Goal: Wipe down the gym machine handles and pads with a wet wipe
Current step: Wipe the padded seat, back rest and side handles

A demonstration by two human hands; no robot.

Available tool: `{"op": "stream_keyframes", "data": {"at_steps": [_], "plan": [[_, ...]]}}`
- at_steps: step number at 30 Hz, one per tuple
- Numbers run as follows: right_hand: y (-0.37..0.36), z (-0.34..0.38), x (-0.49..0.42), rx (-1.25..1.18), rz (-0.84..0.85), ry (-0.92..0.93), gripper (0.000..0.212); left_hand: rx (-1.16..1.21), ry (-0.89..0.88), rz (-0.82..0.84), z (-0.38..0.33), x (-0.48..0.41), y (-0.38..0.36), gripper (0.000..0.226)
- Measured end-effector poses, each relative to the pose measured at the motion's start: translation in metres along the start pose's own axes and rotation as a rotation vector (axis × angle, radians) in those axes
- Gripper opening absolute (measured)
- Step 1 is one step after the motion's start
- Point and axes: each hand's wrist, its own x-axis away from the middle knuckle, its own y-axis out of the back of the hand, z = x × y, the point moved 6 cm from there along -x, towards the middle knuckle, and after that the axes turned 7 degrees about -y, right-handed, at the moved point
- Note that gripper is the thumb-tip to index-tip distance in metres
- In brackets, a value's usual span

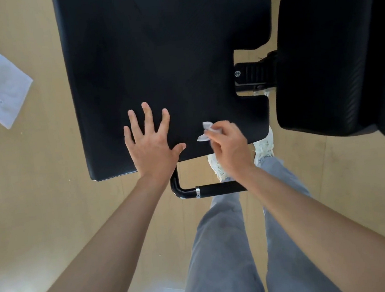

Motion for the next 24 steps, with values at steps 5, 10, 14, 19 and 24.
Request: {"op": "stream_keyframes", "data": {"at_steps": [5,10,14,19,24], "plan": [[0.033,-0.052,-0.009,0.045,-0.147,-0.192,0.032,-0.022,-0.003,0.024,-0.004,-0.003,0.0,0.097],[0.031,-0.054,-0.006,0.038,-0.198,-0.281,0.042,-0.065,-0.002,0.048,-0.005,-0.004,-0.003,0.097],[0.001,-0.006,0.002,0.034,-0.093,-0.023,0.045,-0.068,-0.014,0.059,-0.004,-0.004,-0.004,0.097],[-0.02,0.022,0.014,0.002,0.038,0.233,0.04,-0.035,-0.012,0.052,-0.003,-0.003,-0.007,0.098],[0.014,-0.024,-0.018,0.093,-0.037,0.161,0.033,0.013,-0.008,0.027,-0.001,-0.003,-0.011,0.098]]}}
